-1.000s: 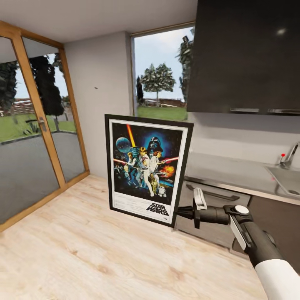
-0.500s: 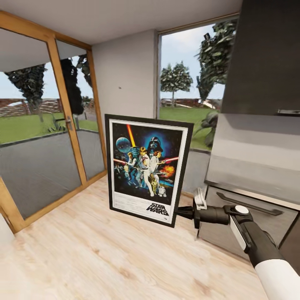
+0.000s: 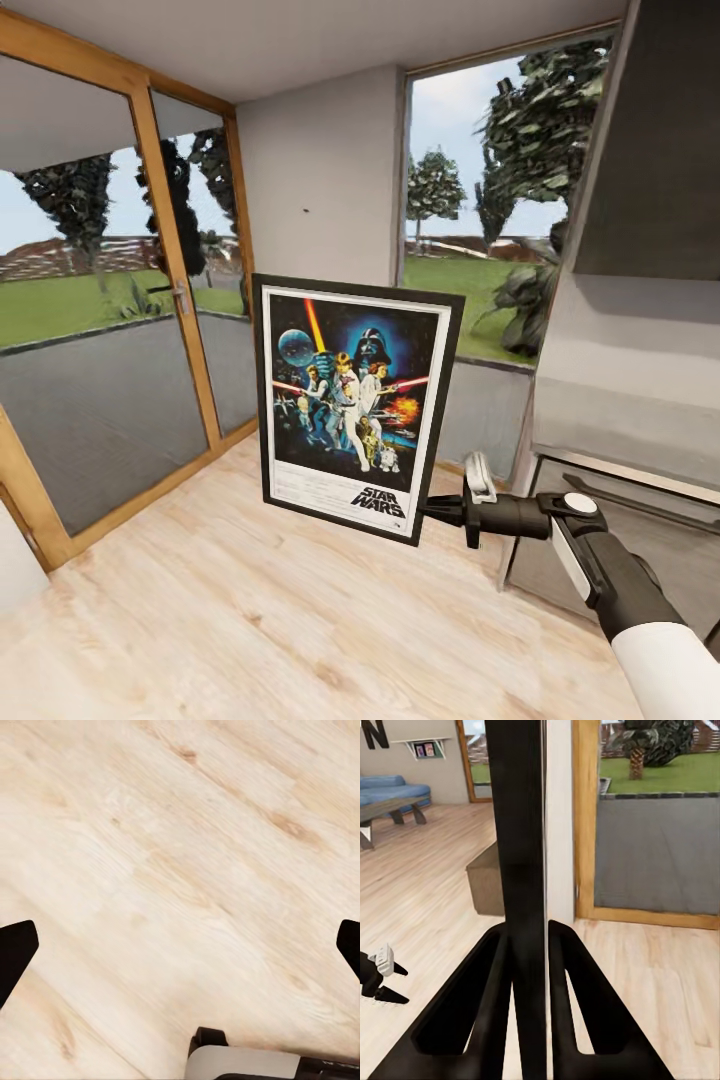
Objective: Pick up the poster from the kitchen countertop and hang it on one of the wall nails in the kitchen.
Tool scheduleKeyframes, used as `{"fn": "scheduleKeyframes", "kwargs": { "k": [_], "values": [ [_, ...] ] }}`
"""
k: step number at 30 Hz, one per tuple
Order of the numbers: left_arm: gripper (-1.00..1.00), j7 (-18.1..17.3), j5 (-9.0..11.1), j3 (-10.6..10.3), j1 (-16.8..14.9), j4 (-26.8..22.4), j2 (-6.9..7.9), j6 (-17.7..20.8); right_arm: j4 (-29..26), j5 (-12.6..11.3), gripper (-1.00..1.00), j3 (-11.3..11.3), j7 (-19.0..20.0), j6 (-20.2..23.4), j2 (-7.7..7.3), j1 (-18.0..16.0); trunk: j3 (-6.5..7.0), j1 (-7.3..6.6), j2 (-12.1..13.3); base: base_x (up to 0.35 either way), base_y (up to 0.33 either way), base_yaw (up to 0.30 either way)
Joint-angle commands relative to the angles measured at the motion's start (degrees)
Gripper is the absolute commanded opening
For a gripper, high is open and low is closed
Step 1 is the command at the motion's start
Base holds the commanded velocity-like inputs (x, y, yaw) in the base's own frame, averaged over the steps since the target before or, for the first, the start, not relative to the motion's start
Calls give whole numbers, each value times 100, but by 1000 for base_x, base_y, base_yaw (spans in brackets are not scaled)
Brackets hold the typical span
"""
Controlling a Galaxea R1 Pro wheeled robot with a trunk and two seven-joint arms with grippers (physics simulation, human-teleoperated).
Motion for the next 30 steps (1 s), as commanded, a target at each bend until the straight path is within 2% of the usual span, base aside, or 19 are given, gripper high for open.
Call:
{"fn": "scheduleKeyframes", "kwargs": {
  "k": [1, 30],
  "values": [
    [100, -36, -1, 19, 1, 1, -2, -9, 2, -40, -100, 14, 16, 80, -5, -3, 0, 4, -3, 175, 336, 0],
    [100, -35, -1, 19, 1, 1, -2, 0, 11, -40, -100, 14, 16, 80, -5, -3, 0, 4, -3, 195, 323, 0]
  ]
}}
